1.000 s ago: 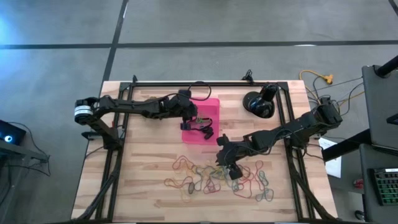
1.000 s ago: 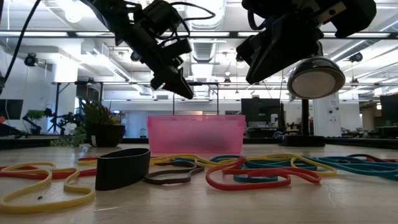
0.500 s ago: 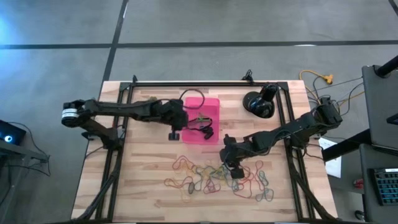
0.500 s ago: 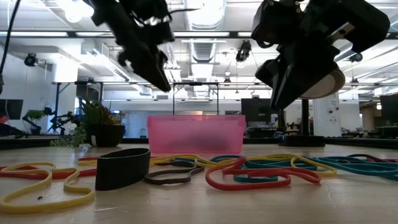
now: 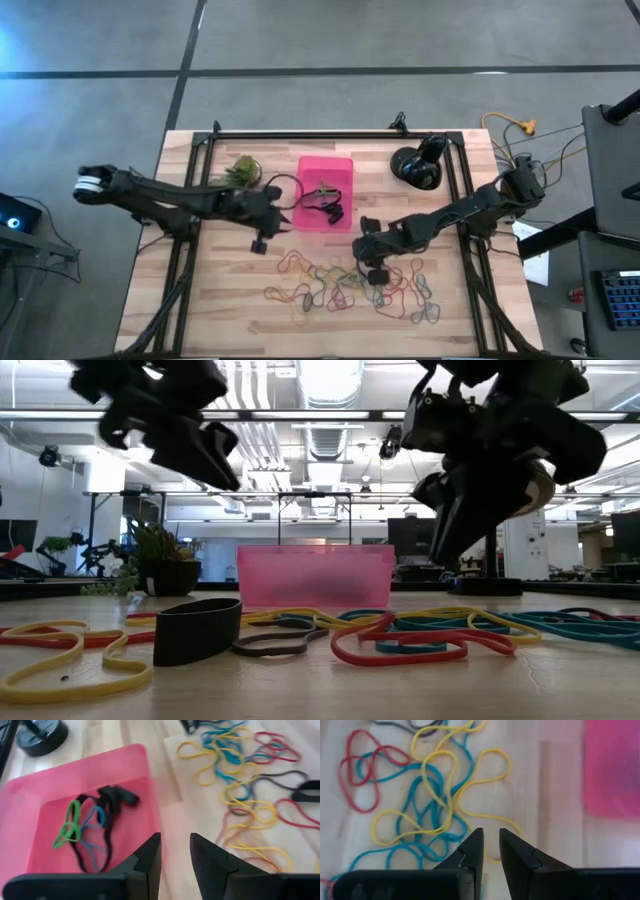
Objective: Pick and place rubber bands into bin
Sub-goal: Put the yellow rubber bands into the pink bin
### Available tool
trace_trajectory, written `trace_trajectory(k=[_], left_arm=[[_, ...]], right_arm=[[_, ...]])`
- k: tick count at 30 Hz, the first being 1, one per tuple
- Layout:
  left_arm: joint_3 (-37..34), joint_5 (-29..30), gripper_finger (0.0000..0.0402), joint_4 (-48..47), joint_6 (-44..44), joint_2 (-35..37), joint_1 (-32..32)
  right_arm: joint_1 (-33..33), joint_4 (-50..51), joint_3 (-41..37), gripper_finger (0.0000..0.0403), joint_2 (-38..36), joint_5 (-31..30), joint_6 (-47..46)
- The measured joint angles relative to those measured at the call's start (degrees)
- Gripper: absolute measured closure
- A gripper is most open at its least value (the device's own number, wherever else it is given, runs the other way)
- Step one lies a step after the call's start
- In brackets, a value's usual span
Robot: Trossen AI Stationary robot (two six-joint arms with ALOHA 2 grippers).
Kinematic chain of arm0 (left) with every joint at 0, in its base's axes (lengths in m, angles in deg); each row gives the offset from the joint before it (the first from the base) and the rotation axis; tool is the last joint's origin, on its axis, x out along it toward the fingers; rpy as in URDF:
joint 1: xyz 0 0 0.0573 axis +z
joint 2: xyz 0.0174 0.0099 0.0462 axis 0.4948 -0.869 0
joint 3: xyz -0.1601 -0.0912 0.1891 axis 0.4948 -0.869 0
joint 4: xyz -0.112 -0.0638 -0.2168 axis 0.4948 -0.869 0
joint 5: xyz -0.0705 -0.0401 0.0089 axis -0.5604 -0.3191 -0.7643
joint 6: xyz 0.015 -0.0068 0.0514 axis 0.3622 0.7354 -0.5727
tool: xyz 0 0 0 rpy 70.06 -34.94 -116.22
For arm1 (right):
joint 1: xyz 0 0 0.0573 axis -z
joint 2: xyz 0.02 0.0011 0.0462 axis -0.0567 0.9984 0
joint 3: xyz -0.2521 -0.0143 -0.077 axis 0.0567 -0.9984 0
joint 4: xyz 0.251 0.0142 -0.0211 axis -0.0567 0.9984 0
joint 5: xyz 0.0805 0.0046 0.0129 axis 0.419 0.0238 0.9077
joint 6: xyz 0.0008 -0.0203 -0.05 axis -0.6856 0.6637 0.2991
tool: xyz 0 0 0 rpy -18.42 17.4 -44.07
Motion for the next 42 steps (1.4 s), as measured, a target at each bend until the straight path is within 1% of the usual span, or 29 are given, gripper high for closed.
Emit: trace_trajectory(k=[3, 7, 10, 15, 17, 23, 29, 36, 39, 42], left_arm=[[-3.9, -0.2, 0.0315, 5.5, 0.0, 2.5, -1.1], [-6.6, 0.0, 0.0315, 6.3, 0.0, 5.9, -1.2], [-7.4, 0.0, 0.0315, 6.3, 0.0, 8.1, -1.2], [-7.4, 0.0, 0.0315, 6.9, 0.0, 9.3, -1.3], [-7.4, 0.0, 0.0315, 6.8, 0.0, 9.0, -1.3], [-7.4, 0.0, 0.0315, 6.9, 0.0, 8.2, -1.2], [-7.4, 0.1, 0.0315, 6.9, 0.0, 8.0, -1.2], [-7.4, 0.1, 0.0315, 6.9, 0.0, 8.0, -1.2], [-7.4, 0.0, 0.0315, 6.9, -0.1, 8.0, -1.2], [-7.4, 0.0, 0.0315, 6.9, -0.1, 8.0, -1.2]], right_arm=[[-0.2, -1.1, 0.0, 0.0346, 0.0, 2.1, -1.9], [-0.5, -3.7, 0.0, 0.0346, 0.1, 2.5, -3.3], [-0.9, -7.3, 0.0, 0.0346, 1.5, 2.6, -3.3], [-1.3, -9.1, 0.0, 0.0346, 5.0, 7.4, -4.0], [-1.4, -9.1, 0.0, 0.0346, 6.3, 8.2, -4.5], [-1.4, -9.2, 0.0, 0.0342, 6.6, 6.6, -4.6], [-1.5, -9.2, 0.0, 0.0317, 7.1, 4.8, -5.2], [-1.5, -9.5, 0.0, 0.0297, 9.0, 4.8, -6.9], [-1.6, -9.5, 0.1, 0.0294, 9.3, 4.7, -7.0], [-1.6, -9.5, 0.1, 0.0300, 9.3, 4.7, -7.0]])
